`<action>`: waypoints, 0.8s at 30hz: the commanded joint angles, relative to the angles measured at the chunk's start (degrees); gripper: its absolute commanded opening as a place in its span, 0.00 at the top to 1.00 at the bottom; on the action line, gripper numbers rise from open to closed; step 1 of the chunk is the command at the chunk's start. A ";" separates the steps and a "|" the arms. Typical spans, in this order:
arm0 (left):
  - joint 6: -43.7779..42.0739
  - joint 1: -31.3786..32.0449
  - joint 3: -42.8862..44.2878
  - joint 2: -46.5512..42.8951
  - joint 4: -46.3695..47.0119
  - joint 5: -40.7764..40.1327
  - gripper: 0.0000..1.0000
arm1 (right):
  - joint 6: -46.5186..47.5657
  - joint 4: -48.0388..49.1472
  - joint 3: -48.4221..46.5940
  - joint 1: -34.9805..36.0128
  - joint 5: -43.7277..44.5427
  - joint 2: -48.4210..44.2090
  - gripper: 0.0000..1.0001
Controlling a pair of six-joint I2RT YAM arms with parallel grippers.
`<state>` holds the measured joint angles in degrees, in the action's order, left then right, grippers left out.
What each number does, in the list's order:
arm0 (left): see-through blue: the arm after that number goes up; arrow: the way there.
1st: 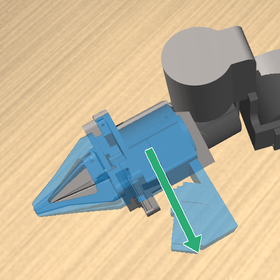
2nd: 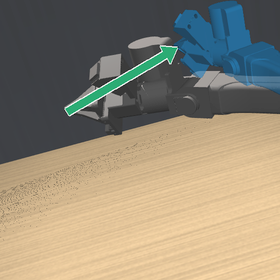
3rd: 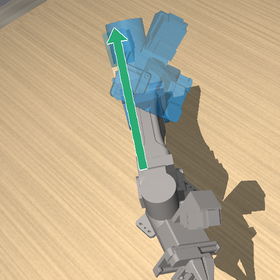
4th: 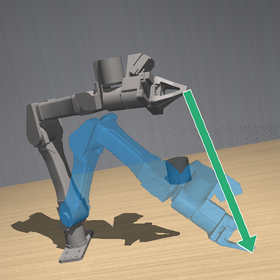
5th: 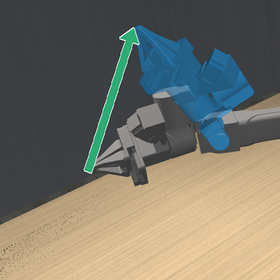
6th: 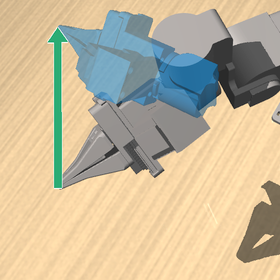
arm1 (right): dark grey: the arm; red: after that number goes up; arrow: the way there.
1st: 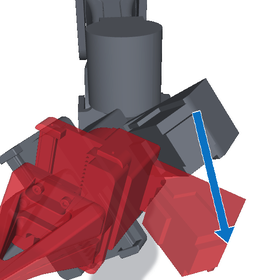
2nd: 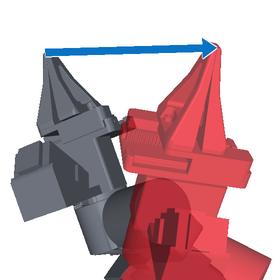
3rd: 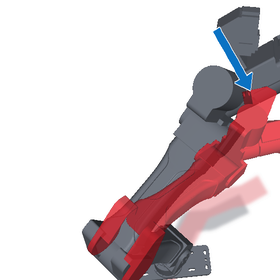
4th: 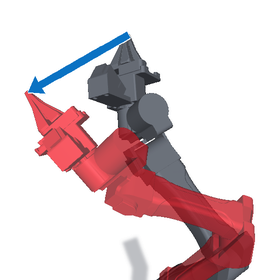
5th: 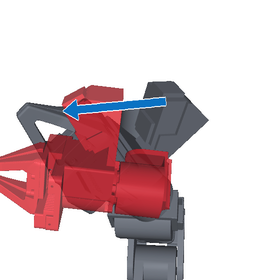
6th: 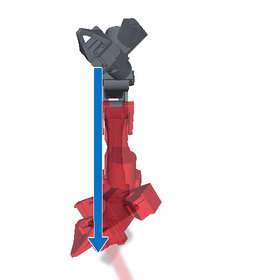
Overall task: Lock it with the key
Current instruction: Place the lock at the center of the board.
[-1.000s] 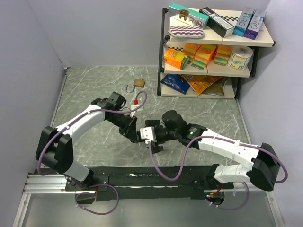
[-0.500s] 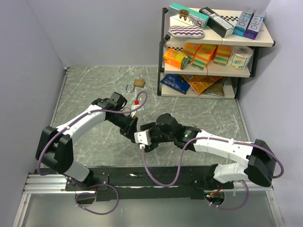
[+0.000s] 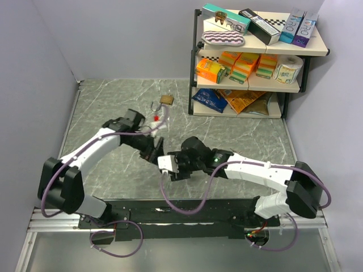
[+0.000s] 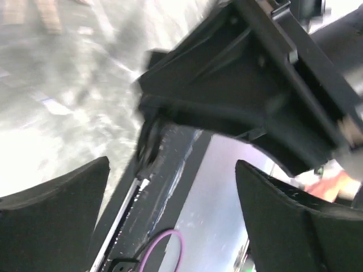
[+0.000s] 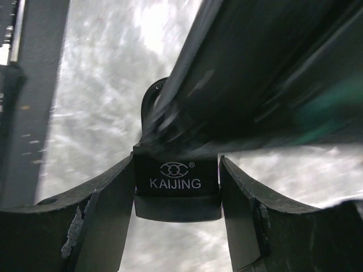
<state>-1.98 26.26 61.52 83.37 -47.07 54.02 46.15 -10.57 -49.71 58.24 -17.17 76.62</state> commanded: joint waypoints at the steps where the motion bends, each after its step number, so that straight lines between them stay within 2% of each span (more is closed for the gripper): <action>1: 6.37 -9.01 -1.84 -5.14 6.28 -1.10 0.01 | -14.66 -2.95 -9.16 -4.26 -1.11 2.38 1.00; 2: 7.50 -12.86 -1.75 -6.02 7.59 -2.50 0.03 | -20.60 -4.71 -11.26 -5.23 -1.37 3.18 1.00; 7: 18.84 -24.83 -3.59 -14.72 19.54 -11.82 0.04 | -36.11 -8.85 -17.41 -9.28 1.15 7.92 1.00; 10: 23.33 -28.43 -3.95 -17.19 23.51 -17.01 0.04 | -45.95 -11.31 -21.81 -9.28 5.89 11.35 1.00; 11: 25.08 -28.98 -4.04 -17.80 24.38 -18.67 0.04 | -52.07 -11.84 -22.87 -9.37 7.31 12.32 1.00; 16: 30.45 -30.65 -7.46 -21.58 32.47 -22.38 0.04 | -68.52 -14.22 -28.06 -8.84 14.87 17.94 1.00; 19: 32.74 -30.66 -9.92 -25.27 36.50 -24.66 0.04 | -73.29 -13.87 -28.95 -7.80 18.73 19.97 1.00; 24: 32.74 -30.66 -13.70 -30.28 41.26 -25.55 0.04 | -75.77 -12.90 -29.39 -5.95 25.16 23.74 1.00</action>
<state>28.77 -4.21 49.15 56.84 -13.85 30.28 -22.46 -26.20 -75.11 50.37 1.72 98.59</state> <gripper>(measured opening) 0.966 0.639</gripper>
